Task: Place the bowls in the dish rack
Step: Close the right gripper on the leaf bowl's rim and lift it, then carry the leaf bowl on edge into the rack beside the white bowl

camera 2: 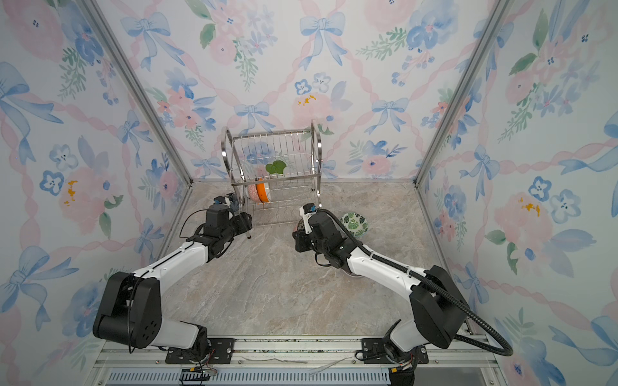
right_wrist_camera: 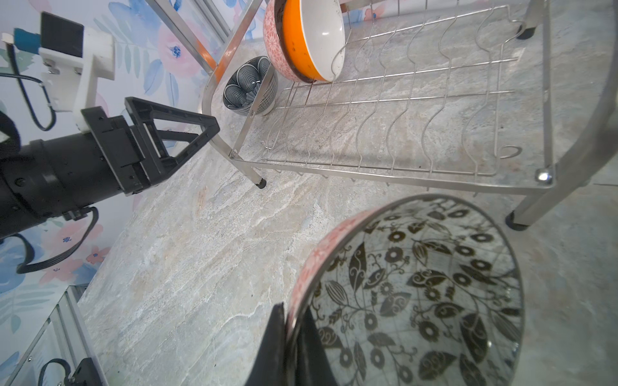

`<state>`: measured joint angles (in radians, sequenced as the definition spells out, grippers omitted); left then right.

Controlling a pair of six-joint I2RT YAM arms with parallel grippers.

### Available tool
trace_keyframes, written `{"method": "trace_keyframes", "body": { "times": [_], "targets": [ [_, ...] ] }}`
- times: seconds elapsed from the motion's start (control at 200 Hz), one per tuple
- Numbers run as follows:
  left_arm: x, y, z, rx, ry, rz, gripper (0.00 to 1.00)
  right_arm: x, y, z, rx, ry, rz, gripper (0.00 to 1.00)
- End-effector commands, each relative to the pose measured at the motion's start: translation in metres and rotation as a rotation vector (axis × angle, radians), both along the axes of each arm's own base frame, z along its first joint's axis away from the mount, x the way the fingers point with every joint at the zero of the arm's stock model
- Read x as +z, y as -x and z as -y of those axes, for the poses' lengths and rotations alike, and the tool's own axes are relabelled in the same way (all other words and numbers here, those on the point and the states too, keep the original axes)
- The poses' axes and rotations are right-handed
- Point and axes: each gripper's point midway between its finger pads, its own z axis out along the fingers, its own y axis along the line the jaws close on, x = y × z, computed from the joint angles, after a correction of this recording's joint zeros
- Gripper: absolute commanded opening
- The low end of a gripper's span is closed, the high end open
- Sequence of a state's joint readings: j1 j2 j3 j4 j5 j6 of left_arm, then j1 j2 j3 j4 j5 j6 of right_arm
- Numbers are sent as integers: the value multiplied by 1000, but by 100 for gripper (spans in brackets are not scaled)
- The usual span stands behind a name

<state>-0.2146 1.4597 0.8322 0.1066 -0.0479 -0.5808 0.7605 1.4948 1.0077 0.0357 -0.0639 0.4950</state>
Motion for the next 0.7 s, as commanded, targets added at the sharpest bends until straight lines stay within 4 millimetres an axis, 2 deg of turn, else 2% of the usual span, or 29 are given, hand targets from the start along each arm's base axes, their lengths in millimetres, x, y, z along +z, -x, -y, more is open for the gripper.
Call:
{"method": "trace_keyframes", "body": {
  "times": [0.0, 0.1, 0.285, 0.37, 0.46, 0.675, 0.695],
  "targets": [
    [2, -14, -1, -12, -30, 26, 65, 41, -11, -11, 5, -109, 76, 0],
    [-1, -19, -1, -14, -45, 28, 57, 45, -10, -8, 1, -117, 79, 0],
    [-1, -23, 2, -34, -70, 37, 35, 51, -10, -4, -4, -136, 85, 0],
    [-2, -23, 4, -45, -78, 34, 31, 51, -11, -2, -9, -143, 81, 0],
    [-4, -24, 5, -50, -89, 27, 18, 52, -11, -1, -9, -152, 75, 0],
    [-12, -27, 4, -55, -123, 2, 11, 53, -9, 0, -11, -159, 71, 0],
    [-13, -27, 3, -56, -128, -2, 7, 53, -9, 1, -12, -160, 70, 0]
  ]
}}
